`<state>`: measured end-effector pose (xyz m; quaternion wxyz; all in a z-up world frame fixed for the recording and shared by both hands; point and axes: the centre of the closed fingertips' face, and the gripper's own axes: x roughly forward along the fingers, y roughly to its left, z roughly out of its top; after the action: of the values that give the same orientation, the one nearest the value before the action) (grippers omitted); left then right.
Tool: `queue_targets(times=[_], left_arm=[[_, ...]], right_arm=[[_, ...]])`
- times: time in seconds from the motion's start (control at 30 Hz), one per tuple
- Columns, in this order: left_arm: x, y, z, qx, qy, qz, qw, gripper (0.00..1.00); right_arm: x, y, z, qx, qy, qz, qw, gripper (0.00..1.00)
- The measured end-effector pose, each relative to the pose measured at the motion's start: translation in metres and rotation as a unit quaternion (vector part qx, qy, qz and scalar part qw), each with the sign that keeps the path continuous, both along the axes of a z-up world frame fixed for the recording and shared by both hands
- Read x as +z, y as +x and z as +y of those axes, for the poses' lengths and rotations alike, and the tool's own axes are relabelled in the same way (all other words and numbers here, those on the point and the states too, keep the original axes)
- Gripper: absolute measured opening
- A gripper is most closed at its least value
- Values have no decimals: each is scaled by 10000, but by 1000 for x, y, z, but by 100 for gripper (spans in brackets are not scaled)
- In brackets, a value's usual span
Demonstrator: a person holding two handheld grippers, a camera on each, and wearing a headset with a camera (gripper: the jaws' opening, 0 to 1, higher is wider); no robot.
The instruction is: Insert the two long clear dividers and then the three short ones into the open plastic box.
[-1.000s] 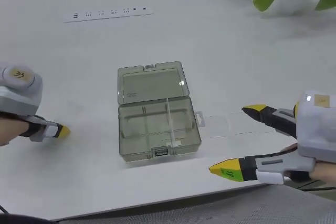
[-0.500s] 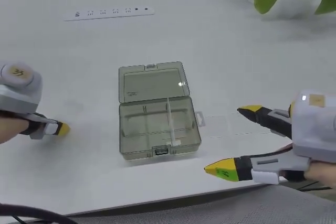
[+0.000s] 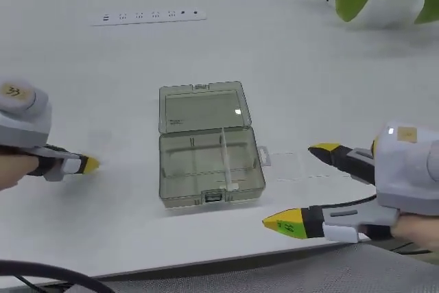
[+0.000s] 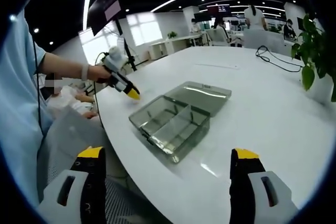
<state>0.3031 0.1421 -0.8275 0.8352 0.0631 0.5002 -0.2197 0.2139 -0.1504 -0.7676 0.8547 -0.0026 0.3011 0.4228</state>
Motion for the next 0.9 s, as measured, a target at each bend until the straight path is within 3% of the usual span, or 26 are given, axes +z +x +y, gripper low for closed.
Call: queue_targets(times=[0.2,0.3,0.43,0.57,0.63,0.9], left_arm=[[13,-2,-16,-45,-270,-196,9994,31],[21,-3,-27,-57,-460,-287,9985,31],[33,-4,-45,-119,-695,-418,9966,30],[45,-6,-70,-236,-1056,-457,9931,31],[49,-5,-81,-388,-1058,-530,9922,31],[68,-4,-120,-598,-1491,-678,9847,31]], right_arm=[[3,1,5,-61,42,48,10000,98],[7,3,9,-267,232,271,9990,98],[9,7,10,-414,288,400,9979,97],[17,10,17,-424,353,374,9978,95],[21,11,24,-402,385,365,9978,95],[38,25,51,-346,564,274,9974,89]])
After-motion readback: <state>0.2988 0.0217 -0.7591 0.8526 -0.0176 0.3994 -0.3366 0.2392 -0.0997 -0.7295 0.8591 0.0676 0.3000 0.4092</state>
